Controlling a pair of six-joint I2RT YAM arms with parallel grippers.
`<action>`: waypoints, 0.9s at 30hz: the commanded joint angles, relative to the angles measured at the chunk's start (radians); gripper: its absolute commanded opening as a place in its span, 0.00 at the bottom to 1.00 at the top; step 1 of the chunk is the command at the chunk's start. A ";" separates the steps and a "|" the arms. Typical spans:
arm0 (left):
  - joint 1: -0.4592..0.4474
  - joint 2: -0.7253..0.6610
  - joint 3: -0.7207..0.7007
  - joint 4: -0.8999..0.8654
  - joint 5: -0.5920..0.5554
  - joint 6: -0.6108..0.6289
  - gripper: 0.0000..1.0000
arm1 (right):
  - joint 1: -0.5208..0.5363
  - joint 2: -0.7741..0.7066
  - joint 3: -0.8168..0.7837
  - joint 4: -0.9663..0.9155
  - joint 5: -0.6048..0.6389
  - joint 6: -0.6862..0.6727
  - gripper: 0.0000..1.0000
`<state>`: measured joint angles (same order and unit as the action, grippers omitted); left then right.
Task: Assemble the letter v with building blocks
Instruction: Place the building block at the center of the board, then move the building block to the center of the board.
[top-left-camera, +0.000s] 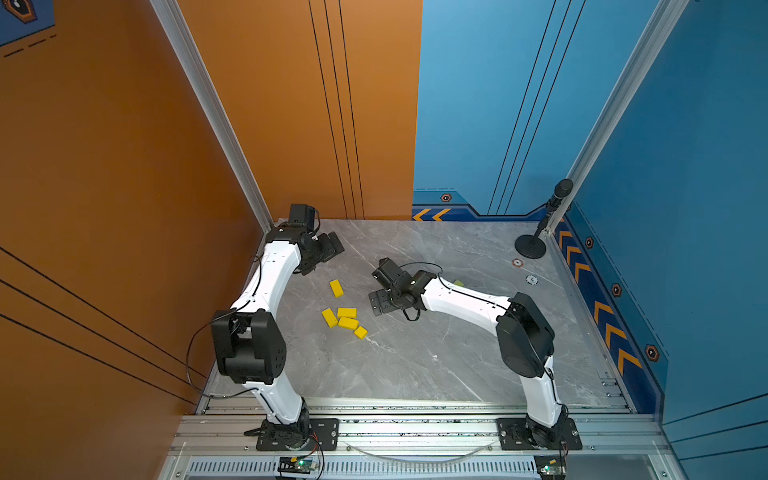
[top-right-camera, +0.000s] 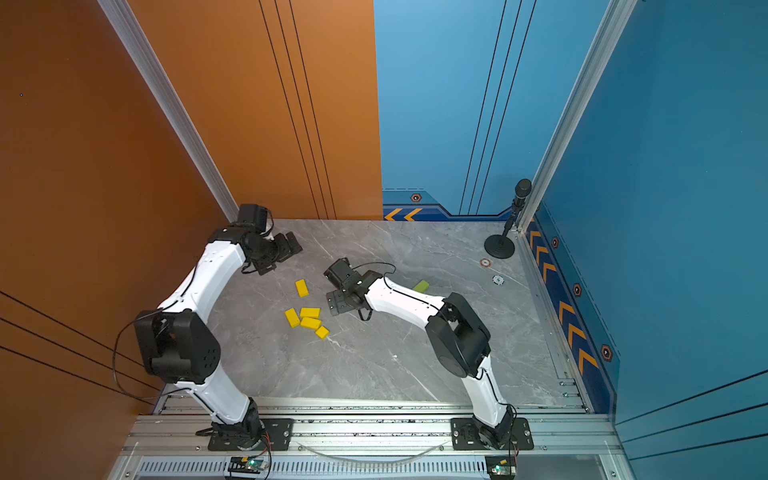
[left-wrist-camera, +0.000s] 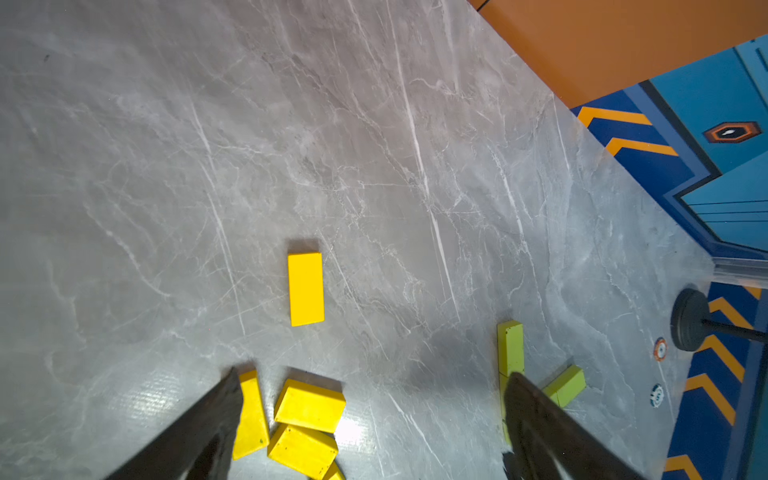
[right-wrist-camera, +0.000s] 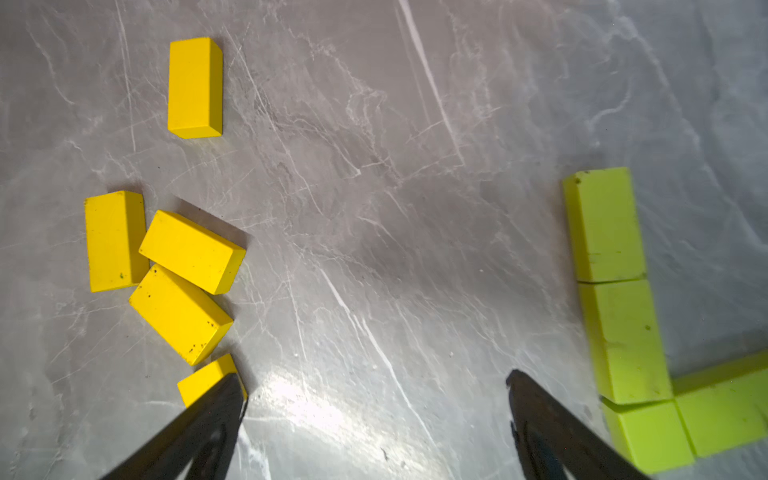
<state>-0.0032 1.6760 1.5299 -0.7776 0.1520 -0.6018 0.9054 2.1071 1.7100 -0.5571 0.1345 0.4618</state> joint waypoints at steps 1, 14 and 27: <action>0.079 -0.028 -0.140 0.029 0.092 -0.032 1.00 | 0.019 0.079 0.079 -0.010 0.047 0.010 1.00; 0.276 -0.218 -0.467 0.185 0.301 -0.111 0.98 | 0.041 0.344 0.426 -0.131 0.153 0.047 1.00; 0.295 -0.344 -0.592 0.191 0.208 -0.136 0.98 | 0.083 0.438 0.537 -0.208 0.169 0.026 1.00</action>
<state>0.2821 1.3510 0.9558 -0.5922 0.3912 -0.7349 0.9661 2.5381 2.2238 -0.7113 0.2752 0.4911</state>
